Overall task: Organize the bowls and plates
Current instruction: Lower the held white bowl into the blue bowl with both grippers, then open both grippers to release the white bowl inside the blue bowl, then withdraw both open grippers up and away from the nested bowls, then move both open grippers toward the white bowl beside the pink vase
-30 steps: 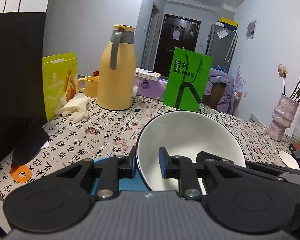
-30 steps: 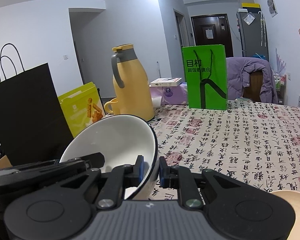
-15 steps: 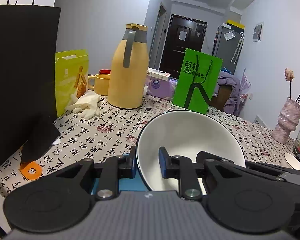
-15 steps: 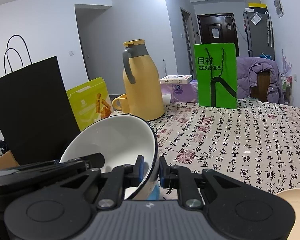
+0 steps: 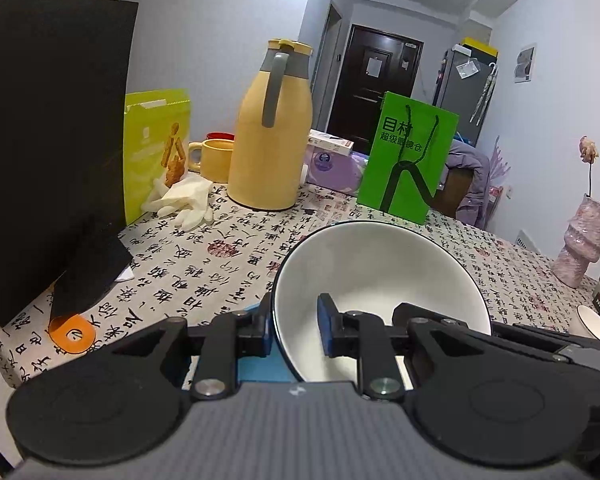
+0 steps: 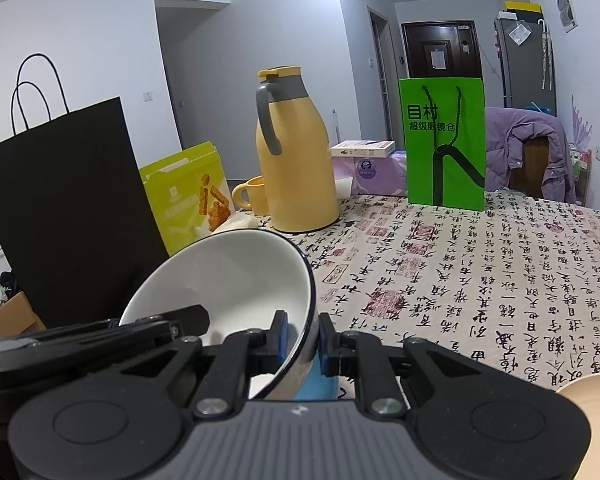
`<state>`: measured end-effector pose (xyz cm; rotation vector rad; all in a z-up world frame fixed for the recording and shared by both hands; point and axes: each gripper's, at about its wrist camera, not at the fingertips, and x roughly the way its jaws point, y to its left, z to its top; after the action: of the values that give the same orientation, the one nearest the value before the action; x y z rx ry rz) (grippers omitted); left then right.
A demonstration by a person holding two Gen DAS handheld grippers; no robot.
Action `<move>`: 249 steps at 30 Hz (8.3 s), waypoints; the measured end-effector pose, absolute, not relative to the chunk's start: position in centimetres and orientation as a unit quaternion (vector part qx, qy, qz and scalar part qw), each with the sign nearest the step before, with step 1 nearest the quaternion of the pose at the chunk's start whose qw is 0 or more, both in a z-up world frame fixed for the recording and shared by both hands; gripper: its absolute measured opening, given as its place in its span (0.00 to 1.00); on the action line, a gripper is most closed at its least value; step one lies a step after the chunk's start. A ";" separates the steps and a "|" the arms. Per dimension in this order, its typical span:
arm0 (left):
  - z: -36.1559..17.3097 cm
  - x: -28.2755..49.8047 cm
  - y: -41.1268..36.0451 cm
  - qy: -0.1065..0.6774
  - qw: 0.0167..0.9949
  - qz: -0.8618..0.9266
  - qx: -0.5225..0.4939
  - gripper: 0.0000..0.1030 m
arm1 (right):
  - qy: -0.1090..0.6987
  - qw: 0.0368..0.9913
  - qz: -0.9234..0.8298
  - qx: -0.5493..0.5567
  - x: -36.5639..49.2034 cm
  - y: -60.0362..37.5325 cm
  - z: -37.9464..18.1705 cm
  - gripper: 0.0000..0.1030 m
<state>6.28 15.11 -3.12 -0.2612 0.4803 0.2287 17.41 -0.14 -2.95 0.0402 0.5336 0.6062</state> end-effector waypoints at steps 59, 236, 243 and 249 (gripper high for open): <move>-7.6 7.2 17.7 0.305 0.933 0.116 -0.155 0.21 | 0.332 0.892 0.306 -0.001 18.5 2.5 -7.4 0.16; -3.3 10.4 -1.9 0.129 0.991 0.031 -0.028 1.00 | 0.129 0.973 0.187 0.048 21.4 -30.2 -3.2 1.00; -2.7 12.5 -2.9 0.136 0.990 0.027 -0.035 1.00 | 0.125 0.973 0.189 0.054 23.7 -30.8 -1.9 1.00; -2.4 14.7 -3.1 0.153 0.986 0.019 -0.063 1.00 | 0.116 0.972 0.194 0.065 25.8 -31.2 -0.6 1.00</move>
<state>14.66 -3.07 -2.36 -0.1275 0.3071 0.0390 25.85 -31.17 -0.57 0.1305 0.2349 0.3925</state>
